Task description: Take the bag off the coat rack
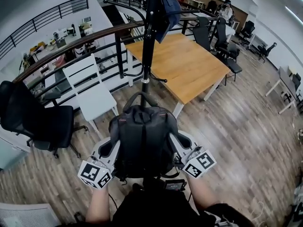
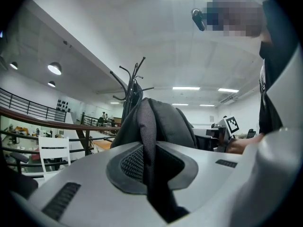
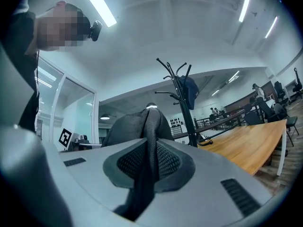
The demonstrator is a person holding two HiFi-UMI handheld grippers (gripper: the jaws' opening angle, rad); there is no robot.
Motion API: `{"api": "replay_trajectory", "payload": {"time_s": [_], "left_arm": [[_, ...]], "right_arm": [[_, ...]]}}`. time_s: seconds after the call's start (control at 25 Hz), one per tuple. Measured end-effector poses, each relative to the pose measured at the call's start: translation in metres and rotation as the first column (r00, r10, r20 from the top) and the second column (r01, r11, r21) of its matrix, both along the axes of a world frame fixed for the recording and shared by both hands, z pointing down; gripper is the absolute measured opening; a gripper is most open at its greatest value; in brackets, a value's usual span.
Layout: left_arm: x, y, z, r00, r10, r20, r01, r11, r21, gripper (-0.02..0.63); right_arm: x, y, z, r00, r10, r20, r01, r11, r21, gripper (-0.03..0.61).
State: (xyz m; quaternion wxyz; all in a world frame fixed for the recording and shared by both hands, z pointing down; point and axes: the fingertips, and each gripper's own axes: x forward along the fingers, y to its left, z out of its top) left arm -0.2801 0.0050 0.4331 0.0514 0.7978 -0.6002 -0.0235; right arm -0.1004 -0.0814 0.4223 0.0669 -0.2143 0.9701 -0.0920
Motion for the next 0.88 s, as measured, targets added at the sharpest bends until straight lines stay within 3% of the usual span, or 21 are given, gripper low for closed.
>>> {"api": "replay_trajectory", "payload": {"time_s": [0.32, 0.6, 0.88], "left_arm": [[0.029, 0.029, 0.034, 0.994, -0.104, 0.019, 0.105, 0.994, -0.021, 0.053], [0.07, 0.041, 0.046, 0.971, -0.239, 0.019, 0.239, 0.971, -0.003, 0.052], [0.119, 0.045, 0.05, 0.96, -0.28, 0.014, 0.28, 0.96, -0.004, 0.052]], "right_arm": [[0.021, 0.018, 0.038, 0.998, -0.038, -0.05, 0.037, 0.999, -0.019, 0.058], [0.055, 0.024, 0.046, 0.99, -0.132, -0.046, 0.132, 0.991, -0.013, 0.057], [0.096, 0.018, 0.046, 0.984, -0.173, -0.054, 0.174, 0.984, 0.027, 0.057]]}}
